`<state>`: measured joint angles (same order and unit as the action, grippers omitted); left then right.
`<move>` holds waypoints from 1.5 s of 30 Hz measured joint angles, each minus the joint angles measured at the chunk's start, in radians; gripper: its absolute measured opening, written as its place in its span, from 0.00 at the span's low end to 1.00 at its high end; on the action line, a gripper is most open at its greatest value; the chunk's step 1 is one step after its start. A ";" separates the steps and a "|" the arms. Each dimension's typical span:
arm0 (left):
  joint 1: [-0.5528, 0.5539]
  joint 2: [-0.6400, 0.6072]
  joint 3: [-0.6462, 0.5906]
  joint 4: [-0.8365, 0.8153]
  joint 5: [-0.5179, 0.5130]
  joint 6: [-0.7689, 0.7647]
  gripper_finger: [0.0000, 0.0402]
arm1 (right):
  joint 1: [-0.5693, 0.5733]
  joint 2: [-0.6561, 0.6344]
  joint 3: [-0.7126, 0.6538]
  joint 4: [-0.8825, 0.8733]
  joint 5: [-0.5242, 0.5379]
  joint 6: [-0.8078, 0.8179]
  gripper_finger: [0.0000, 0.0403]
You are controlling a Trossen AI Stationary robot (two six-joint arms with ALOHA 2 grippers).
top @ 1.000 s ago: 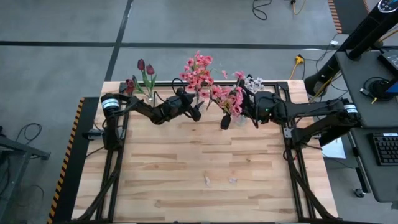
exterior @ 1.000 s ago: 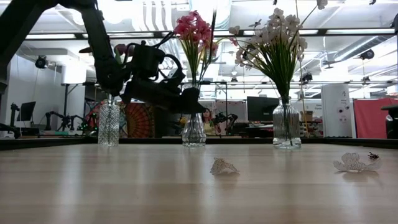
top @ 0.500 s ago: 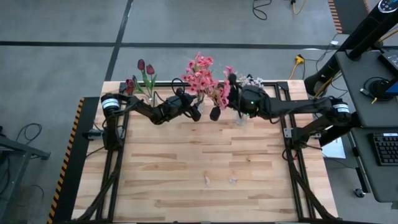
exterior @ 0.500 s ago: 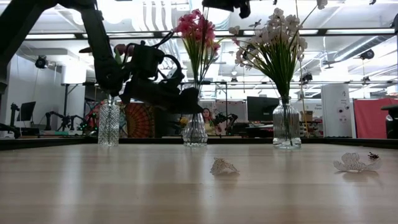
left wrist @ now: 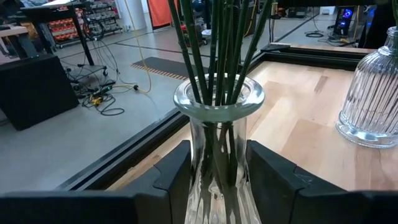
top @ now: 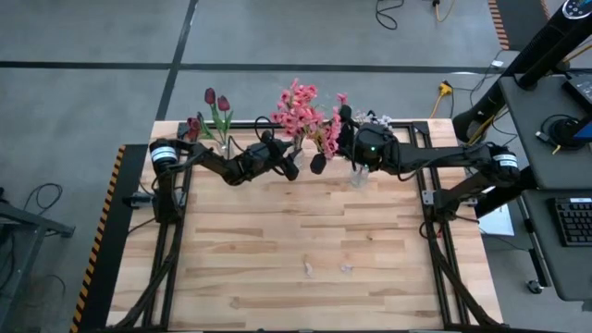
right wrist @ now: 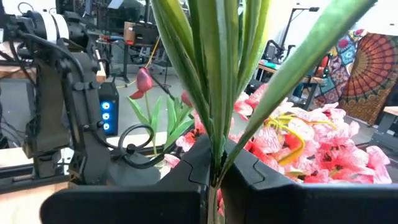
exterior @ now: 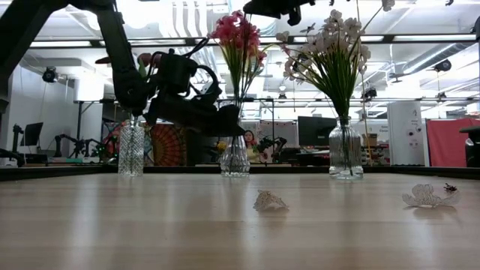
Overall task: Sort flowers into vase by color
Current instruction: Put the pink flowers into the middle transparent vase
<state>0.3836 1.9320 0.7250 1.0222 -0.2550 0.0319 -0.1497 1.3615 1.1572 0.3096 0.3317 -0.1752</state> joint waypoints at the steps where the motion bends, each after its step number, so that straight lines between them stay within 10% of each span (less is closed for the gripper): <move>1: 0.000 0.000 -0.001 0.000 0.000 -0.002 0.30 | -0.001 0.005 0.000 0.007 0.000 -0.003 0.03; 45: 0.008 0.120 -0.027 0.192 -0.003 -0.050 0.30 | -0.067 0.056 0.000 0.065 -0.044 -0.009 0.03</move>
<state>0.3912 2.0518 0.6982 1.2140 -0.2584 -0.0183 -0.2165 1.4178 1.1576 0.3750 0.2878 -0.1847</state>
